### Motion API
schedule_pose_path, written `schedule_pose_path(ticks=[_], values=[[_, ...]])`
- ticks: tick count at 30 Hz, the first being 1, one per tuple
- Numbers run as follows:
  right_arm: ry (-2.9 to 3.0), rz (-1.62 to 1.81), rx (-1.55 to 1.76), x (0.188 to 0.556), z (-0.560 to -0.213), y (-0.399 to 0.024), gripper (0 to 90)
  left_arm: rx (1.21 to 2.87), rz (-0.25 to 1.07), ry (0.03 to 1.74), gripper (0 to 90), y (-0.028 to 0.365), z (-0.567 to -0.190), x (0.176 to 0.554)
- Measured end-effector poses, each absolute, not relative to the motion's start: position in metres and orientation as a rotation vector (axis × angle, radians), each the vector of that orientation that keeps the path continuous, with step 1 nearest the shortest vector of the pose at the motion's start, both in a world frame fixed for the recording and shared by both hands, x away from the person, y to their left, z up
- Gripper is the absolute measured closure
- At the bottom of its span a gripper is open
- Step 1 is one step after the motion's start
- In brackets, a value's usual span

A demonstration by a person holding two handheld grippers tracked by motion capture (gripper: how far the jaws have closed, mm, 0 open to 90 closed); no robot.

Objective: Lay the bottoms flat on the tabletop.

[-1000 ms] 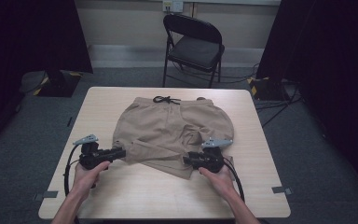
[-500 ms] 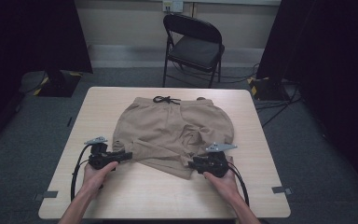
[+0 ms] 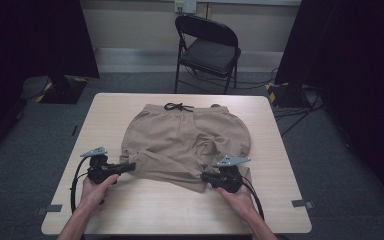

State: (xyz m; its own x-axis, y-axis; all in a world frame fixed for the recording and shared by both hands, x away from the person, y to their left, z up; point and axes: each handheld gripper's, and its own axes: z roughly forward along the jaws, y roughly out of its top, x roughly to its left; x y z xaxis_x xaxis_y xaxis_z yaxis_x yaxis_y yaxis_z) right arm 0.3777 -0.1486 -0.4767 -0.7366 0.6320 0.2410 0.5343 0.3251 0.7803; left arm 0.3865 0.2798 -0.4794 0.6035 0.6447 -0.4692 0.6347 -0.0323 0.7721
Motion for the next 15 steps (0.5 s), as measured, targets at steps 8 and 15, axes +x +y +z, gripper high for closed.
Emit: schedule_pose_path(ticks=[8, 15], values=[[2.481, 1.467, 1.013, 0.367, -0.464, -0.138, 87.0, 1.687, 0.027, 1.059, 87.2, 0.300, -0.475, 0.366], [2.519, 1.508, 0.943, 0.354, -0.458, -0.125, 87.4, 1.686, 0.049, 1.074, 87.0, 0.315, -0.474, 0.353]])
